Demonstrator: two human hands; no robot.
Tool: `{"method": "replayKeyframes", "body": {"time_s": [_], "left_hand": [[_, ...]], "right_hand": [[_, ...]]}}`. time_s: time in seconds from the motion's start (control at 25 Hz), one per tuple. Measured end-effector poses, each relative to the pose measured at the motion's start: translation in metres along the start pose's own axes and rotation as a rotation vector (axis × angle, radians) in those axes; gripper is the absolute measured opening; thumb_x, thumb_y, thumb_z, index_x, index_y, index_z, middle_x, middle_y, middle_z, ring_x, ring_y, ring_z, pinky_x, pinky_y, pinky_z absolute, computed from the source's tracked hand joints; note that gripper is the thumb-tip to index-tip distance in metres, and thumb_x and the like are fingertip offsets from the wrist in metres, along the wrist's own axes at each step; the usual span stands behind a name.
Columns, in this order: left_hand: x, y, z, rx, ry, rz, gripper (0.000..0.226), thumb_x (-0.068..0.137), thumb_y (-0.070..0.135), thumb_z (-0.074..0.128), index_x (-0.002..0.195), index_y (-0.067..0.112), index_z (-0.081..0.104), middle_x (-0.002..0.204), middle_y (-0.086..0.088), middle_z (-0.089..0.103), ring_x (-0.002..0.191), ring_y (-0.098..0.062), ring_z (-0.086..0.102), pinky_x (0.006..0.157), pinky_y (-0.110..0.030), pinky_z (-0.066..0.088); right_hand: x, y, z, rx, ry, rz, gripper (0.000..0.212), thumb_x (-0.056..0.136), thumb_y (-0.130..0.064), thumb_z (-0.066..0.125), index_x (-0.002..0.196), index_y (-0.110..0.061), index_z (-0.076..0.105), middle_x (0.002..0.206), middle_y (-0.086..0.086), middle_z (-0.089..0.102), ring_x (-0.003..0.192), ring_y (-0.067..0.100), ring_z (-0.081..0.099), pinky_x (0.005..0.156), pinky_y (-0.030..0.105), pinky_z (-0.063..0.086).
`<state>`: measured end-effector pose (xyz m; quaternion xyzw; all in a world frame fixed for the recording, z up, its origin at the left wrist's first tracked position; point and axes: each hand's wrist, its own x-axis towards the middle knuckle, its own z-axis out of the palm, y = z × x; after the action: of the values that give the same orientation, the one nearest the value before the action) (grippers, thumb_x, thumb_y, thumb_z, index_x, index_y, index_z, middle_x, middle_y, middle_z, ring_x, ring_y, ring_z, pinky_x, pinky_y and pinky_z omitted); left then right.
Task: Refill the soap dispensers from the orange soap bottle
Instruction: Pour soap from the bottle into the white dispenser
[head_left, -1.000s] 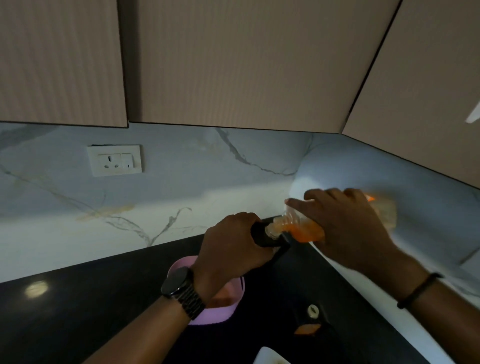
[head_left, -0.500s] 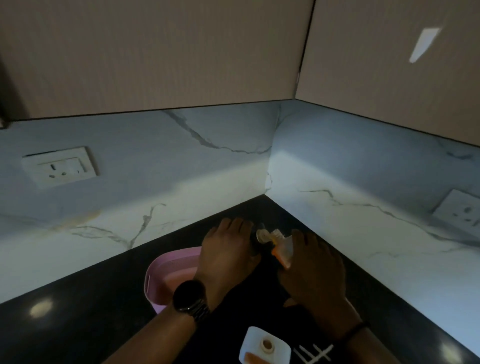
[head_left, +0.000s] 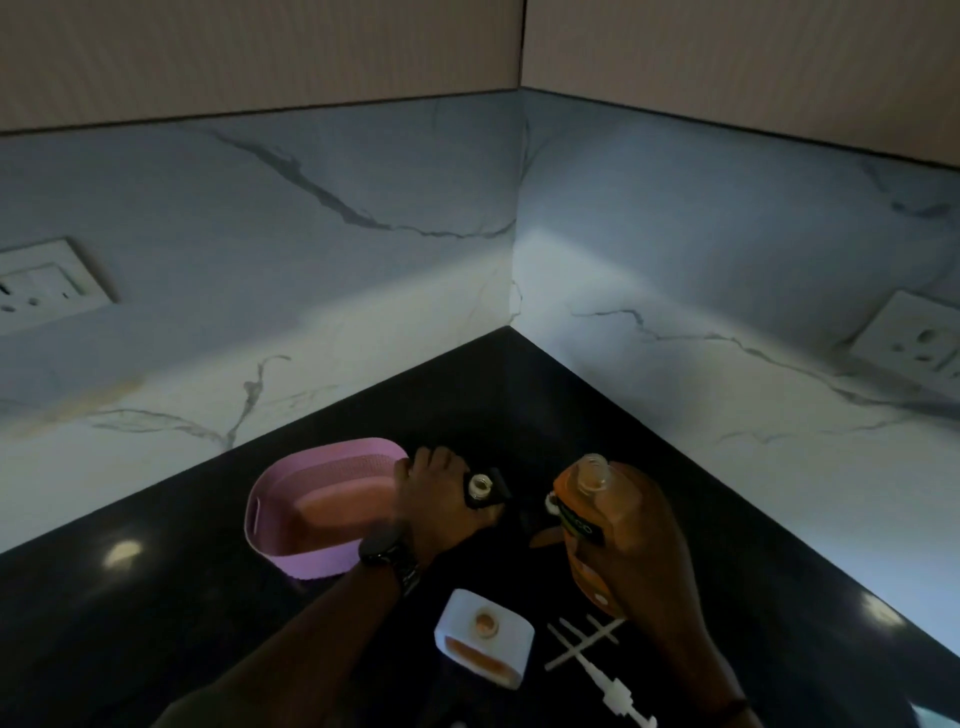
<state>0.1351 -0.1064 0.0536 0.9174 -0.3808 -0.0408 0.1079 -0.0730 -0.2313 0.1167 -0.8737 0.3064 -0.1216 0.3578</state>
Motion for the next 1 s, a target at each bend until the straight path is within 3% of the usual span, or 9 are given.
{"method": "replayKeyframes", "body": {"time_s": [0.16, 0.32, 0.44, 0.48, 0.56, 0.64, 0.76, 0.88, 1.0], "left_hand": [[-0.001, -0.013, 0.023, 0.055, -0.126, 0.035, 0.079, 0.069, 0.082, 0.045, 0.126, 0.029, 0.057, 0.142, 0.001, 0.038, 0.131, -0.026, 0.035, 0.107, -0.054, 0.029], [-0.014, -0.021, 0.025, -0.027, -0.160, -0.021, 0.085, 0.069, 0.085, 0.049, 0.135, 0.031, 0.050, 0.153, 0.001, 0.030, 0.137, -0.028, 0.030, 0.111, -0.059, 0.026], [-0.041, -0.025, 0.020, -0.283, -0.099, -0.012, 0.082, 0.070, 0.083, 0.060, 0.136, 0.038, 0.040, 0.144, 0.010, 0.038, 0.128, -0.011, 0.039, 0.111, -0.046, 0.034], [-0.055, -0.029, 0.024, -0.339, -0.132, 0.089, 0.080, 0.070, 0.081, 0.064, 0.135, 0.042, 0.038, 0.142, 0.014, 0.040, 0.126, -0.005, 0.040, 0.112, -0.043, 0.036], [-0.082, -0.033, 0.028, -0.290, -0.280, 0.282, 0.088, 0.068, 0.078, 0.069, 0.142, 0.046, 0.034, 0.150, 0.018, 0.036, 0.136, -0.002, 0.032, 0.117, -0.038, 0.024], [-0.091, -0.038, 0.034, -0.187, -0.381, 0.363, 0.083, 0.073, 0.068, 0.072, 0.144, 0.037, 0.040, 0.149, 0.014, 0.040, 0.137, -0.007, 0.030, 0.115, -0.030, 0.016], [-0.090, -0.039, 0.025, -0.308, -0.276, 0.337, 0.061, 0.078, 0.059, 0.072, 0.131, 0.033, 0.056, 0.134, 0.013, 0.058, 0.123, -0.005, 0.049, 0.110, -0.035, 0.037], [-0.090, -0.046, -0.014, -0.682, -0.122, 0.160, 0.048, 0.079, 0.051, 0.078, 0.121, 0.038, 0.060, 0.119, 0.020, 0.066, 0.111, 0.004, 0.061, 0.096, -0.035, 0.053], [-0.086, -0.054, -0.076, -0.898, 0.046, 0.046, 0.043, 0.078, 0.040, 0.083, 0.115, 0.043, 0.060, 0.113, 0.029, 0.066, 0.104, 0.007, 0.063, 0.087, -0.025, 0.054]], "right_hand": [[-0.016, 0.016, -0.003, 0.087, 0.027, 0.068, 0.069, 0.078, -0.012, 0.078, 0.136, -0.023, 0.042, 0.138, 0.003, 0.049, 0.129, 0.020, 0.046, 0.111, 0.045, 0.036], [-0.027, 0.021, 0.004, 0.198, 0.096, 0.060, 0.074, 0.072, -0.008, 0.082, 0.122, -0.051, 0.047, 0.133, 0.000, 0.057, 0.124, 0.020, 0.054, 0.105, 0.044, 0.044], [-0.031, 0.015, 0.013, 0.120, -0.017, -0.003, 0.068, 0.078, -0.003, 0.077, 0.129, -0.038, 0.046, 0.135, 0.010, 0.055, 0.128, 0.026, 0.050, 0.110, 0.044, 0.038], [-0.032, 0.011, 0.015, 0.114, 0.020, -0.026, 0.074, 0.078, -0.003, 0.078, 0.124, -0.048, 0.041, 0.135, 0.009, 0.055, 0.127, 0.026, 0.050, 0.109, 0.046, 0.039], [-0.030, 0.008, 0.020, 0.149, 0.111, -0.080, 0.078, 0.075, -0.001, 0.079, 0.112, -0.058, 0.040, 0.132, 0.007, 0.058, 0.125, 0.026, 0.053, 0.106, 0.050, 0.043], [-0.027, 0.004, 0.028, 0.074, 0.109, -0.136, 0.068, 0.075, -0.007, 0.080, 0.120, -0.044, 0.044, 0.131, 0.006, 0.057, 0.125, 0.025, 0.053, 0.106, 0.051, 0.043], [-0.015, -0.009, 0.029, -0.019, 0.152, -0.215, 0.079, 0.073, -0.019, 0.084, 0.134, -0.036, 0.037, 0.139, -0.002, 0.050, 0.130, 0.015, 0.046, 0.107, 0.045, 0.042], [0.010, -0.033, 0.012, -0.112, 0.241, -0.470, 0.076, 0.071, -0.018, 0.085, 0.135, -0.029, 0.046, 0.130, -0.006, 0.056, 0.120, 0.004, 0.049, 0.099, 0.039, 0.049], [0.040, -0.080, -0.011, -0.369, 0.413, -0.645, 0.065, 0.075, -0.030, 0.081, 0.134, -0.020, 0.055, 0.126, 0.004, 0.061, 0.114, 0.019, 0.057, 0.093, 0.048, 0.048]]}}
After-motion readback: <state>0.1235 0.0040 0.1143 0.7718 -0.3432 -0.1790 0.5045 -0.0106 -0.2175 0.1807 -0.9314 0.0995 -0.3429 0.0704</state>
